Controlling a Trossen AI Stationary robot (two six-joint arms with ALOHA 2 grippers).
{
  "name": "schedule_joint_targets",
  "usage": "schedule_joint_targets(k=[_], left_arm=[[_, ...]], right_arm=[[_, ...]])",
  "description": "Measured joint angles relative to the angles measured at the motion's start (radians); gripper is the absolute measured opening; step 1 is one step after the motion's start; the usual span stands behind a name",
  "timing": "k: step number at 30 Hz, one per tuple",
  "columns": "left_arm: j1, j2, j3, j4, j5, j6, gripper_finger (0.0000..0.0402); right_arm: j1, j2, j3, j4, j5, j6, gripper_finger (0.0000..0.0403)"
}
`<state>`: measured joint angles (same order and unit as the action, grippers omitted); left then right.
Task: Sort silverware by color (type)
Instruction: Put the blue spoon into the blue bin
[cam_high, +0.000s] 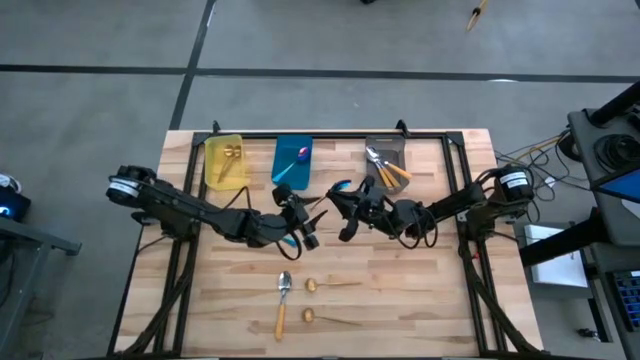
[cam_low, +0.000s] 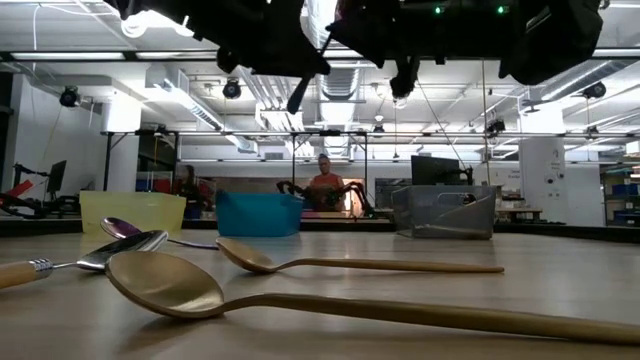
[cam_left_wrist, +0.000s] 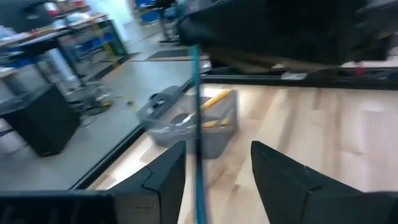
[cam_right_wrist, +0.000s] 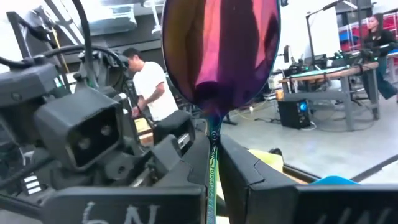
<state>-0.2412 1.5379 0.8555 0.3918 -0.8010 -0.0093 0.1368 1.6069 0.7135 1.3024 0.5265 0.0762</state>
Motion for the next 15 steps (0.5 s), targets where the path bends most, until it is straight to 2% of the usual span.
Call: schedule_joint_targets(k=[4, 9, 15], left_arm=[[0.0, -0.002, 0.0, -0.005, -0.094, 0.001, 0.0111], [0.0, -0.006, 0.0, -0.011, -0.097, 0.028, 0.0017], [0.001, -0.008, 0.0, -0.014, -0.074, 0.026, 0.0004]], right_arm=[[0.0, -0.001, 0.015, -0.027, -0.002, -0.003, 0.0011], [0.0, 0.002, 0.019, -0.028, -0.002, 0.0, 0.0012], [0.0, 0.004, 0.019, -0.029, -0.002, 0.002, 0.0012]])
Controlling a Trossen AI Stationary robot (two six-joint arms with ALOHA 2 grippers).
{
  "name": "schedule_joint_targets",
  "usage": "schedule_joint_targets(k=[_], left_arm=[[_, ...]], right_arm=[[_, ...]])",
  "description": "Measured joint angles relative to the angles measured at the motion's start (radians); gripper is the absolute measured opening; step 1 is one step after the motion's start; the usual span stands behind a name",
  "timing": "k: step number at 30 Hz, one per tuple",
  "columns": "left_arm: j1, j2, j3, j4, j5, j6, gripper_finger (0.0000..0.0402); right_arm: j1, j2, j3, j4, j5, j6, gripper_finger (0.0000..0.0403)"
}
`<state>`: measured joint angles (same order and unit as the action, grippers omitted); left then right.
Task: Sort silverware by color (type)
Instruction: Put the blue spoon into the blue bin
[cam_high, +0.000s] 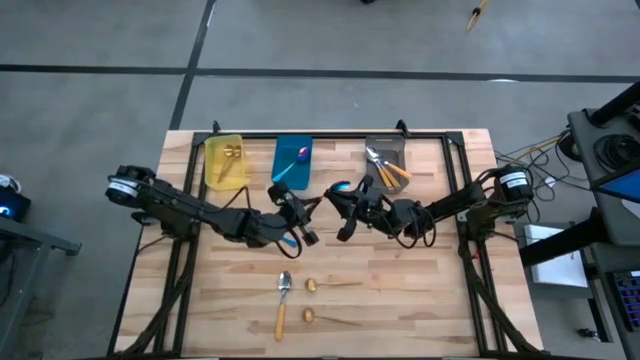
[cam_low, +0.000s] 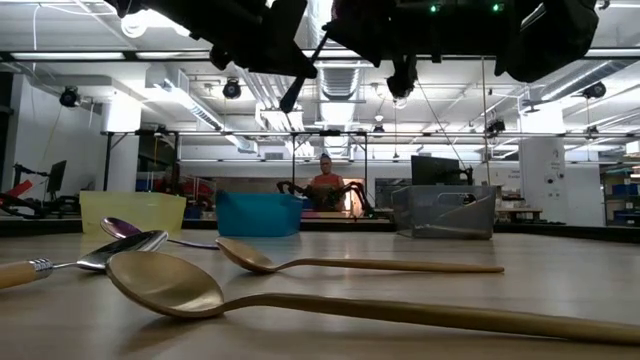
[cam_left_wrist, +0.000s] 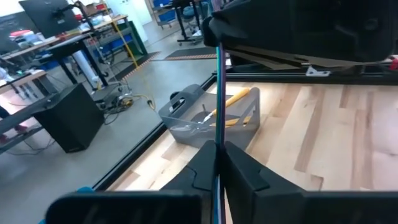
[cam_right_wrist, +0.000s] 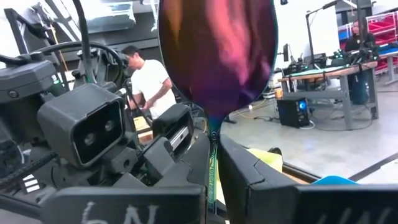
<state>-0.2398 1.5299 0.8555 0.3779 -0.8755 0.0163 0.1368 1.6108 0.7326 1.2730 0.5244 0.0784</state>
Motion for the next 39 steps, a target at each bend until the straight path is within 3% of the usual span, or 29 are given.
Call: schedule_joint_targets(k=[7, 16, 25, 32, 39], left_arm=[[0.0, -0.007, -0.001, -0.002, 0.059, -0.031, 0.0001], [0.0, -0.038, -0.003, 0.003, 0.194, -0.079, 0.0], [0.0, -0.206, -0.082, -0.02, 0.48, -0.14, 0.0], [0.001, -0.432, -0.23, -0.015, 0.553, -0.247, 0.0], [0.001, -0.511, -0.341, 0.044, 0.546, -0.289, 0.0]], right_arm=[[0.0, -0.002, 0.0, -0.017, -0.001, 0.012, 0.0019], [0.0, -0.008, 0.0, -0.058, -0.047, 0.034, 0.011], [0.001, -0.038, 0.0, -0.088, -0.231, -0.035, 0.0176], [0.0, -0.114, -0.002, -0.217, -0.268, -0.054, 0.0188], [0.0, -0.176, -0.002, -0.276, -0.273, -0.056, 0.0177]])
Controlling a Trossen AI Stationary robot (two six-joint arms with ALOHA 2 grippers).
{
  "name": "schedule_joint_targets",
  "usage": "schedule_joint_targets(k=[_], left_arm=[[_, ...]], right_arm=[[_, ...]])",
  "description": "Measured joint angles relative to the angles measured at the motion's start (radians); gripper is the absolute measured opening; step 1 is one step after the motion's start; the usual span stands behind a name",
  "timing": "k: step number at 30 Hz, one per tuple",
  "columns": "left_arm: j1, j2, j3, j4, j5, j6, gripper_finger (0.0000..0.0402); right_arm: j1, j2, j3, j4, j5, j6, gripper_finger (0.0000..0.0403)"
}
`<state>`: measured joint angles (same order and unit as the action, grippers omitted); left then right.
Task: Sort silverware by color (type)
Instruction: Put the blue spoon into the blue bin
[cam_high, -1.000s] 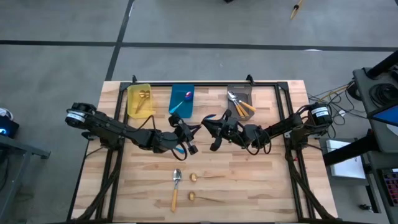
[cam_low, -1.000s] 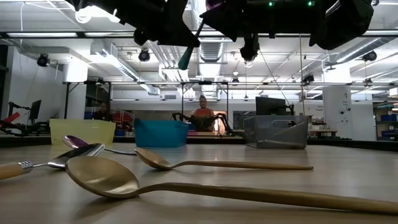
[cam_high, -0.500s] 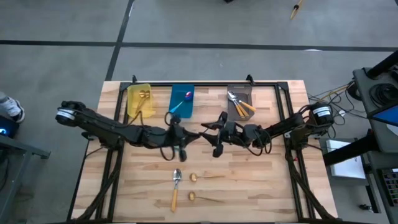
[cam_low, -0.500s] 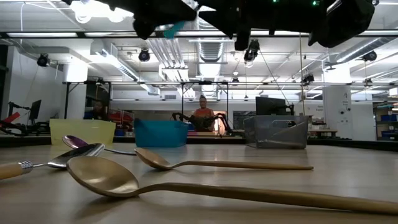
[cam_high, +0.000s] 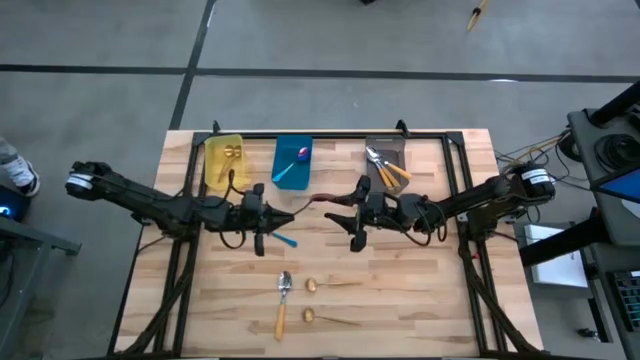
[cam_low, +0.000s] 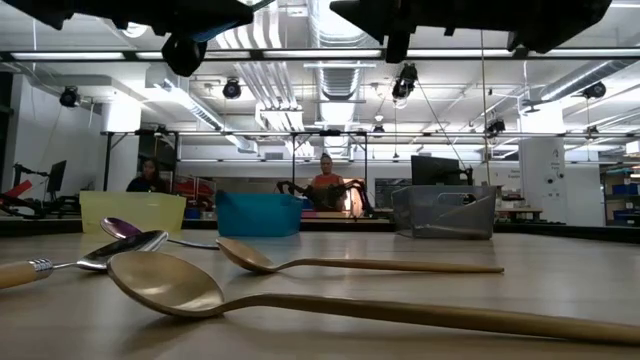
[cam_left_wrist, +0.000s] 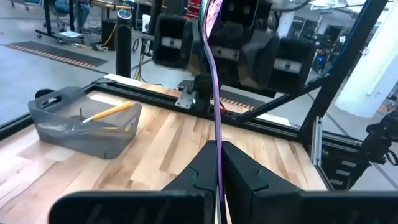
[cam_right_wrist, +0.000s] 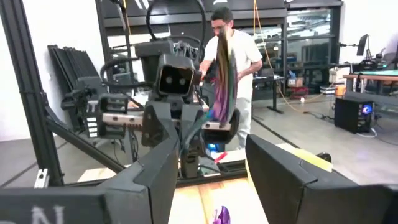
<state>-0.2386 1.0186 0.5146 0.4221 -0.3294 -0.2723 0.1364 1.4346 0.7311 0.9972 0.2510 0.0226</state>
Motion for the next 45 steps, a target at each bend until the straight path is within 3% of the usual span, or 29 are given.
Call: schedule_joint_targets(k=[11, 18, 22, 27, 33, 38, 45], left_arm=[[0.0, 0.033, -0.008, 0.015, -0.001, 0.005, 0.0], [0.0, 0.069, 0.017, 0.014, -0.002, 0.013, 0.0], [0.0, 0.068, 0.022, 0.011, -0.003, 0.019, 0.0], [0.0, 0.059, 0.028, 0.009, -0.004, 0.032, 0.0], [0.001, 0.06, 0.028, -0.001, -0.009, 0.057, 0.0001], [0.001, 0.059, 0.028, -0.014, -0.061, 0.083, 0.0035], [0.001, 0.059, 0.027, -0.032, -0.188, 0.191, 0.0121]], right_arm=[[-0.022, -0.064, 0.002, -0.052, -0.002, 0.007, 0.019], [-0.032, -0.045, 0.088, -0.166, -0.022, -0.051, 0.0187], [-0.032, -0.043, 0.117, -0.196, -0.019, -0.065, 0.0139], [-0.032, -0.041, 0.119, -0.22, -0.016, -0.069, 0.0025], [-0.032, -0.045, 0.129, -0.252, -0.013, -0.048, 0.001], [-0.032, -0.053, 0.159, -0.327, 0.052, -0.049, 0.001], [-0.032, -0.053, 0.234, -0.518, 0.223, 0.003, 0.0009]])
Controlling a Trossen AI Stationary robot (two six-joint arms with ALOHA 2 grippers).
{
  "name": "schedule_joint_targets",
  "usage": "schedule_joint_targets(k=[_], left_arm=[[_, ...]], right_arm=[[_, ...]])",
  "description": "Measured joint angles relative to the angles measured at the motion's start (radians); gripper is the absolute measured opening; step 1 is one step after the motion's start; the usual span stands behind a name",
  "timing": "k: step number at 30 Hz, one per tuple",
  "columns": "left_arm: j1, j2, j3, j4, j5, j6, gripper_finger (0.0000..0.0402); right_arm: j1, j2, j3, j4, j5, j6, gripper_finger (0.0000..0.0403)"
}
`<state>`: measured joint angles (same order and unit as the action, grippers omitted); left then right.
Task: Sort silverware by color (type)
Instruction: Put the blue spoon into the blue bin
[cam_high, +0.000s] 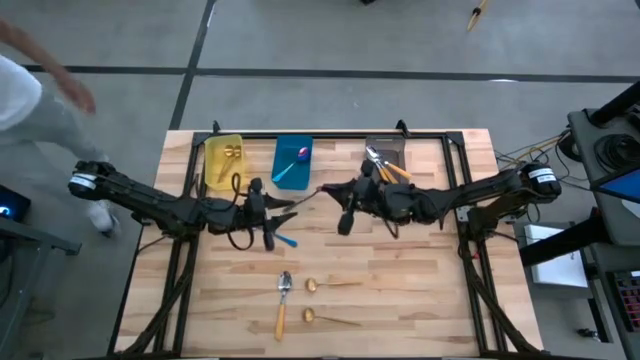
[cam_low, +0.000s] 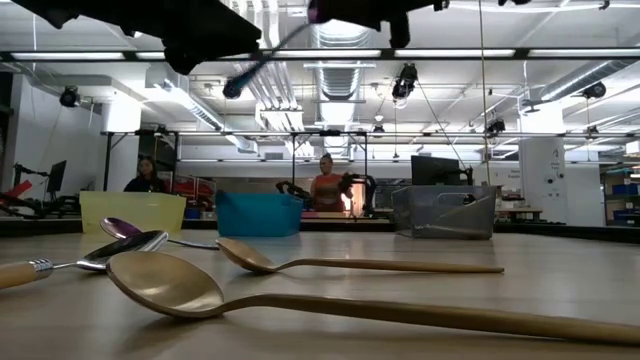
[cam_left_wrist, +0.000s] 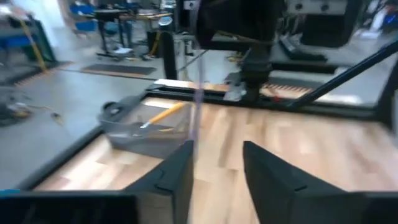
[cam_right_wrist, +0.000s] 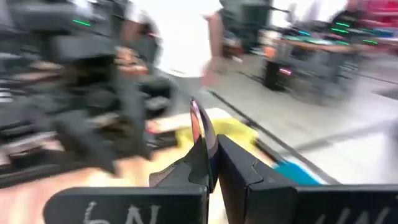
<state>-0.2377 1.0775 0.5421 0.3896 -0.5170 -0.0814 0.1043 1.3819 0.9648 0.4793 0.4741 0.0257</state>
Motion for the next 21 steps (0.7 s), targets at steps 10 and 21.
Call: schedule_joint_targets(k=[10, 21], left_arm=[[0.008, 0.048, 0.0, 0.095, -0.121, 0.107, 0.0175], [0.027, 0.322, 0.018, 0.416, -0.135, 0.232, 0.0176]], right_arm=[[0.0, 0.033, 0.016, -0.15, 0.262, 0.204, 0.0009], [0.0, 0.128, 0.027, -0.147, 0.26, 0.381, 0.0009]])
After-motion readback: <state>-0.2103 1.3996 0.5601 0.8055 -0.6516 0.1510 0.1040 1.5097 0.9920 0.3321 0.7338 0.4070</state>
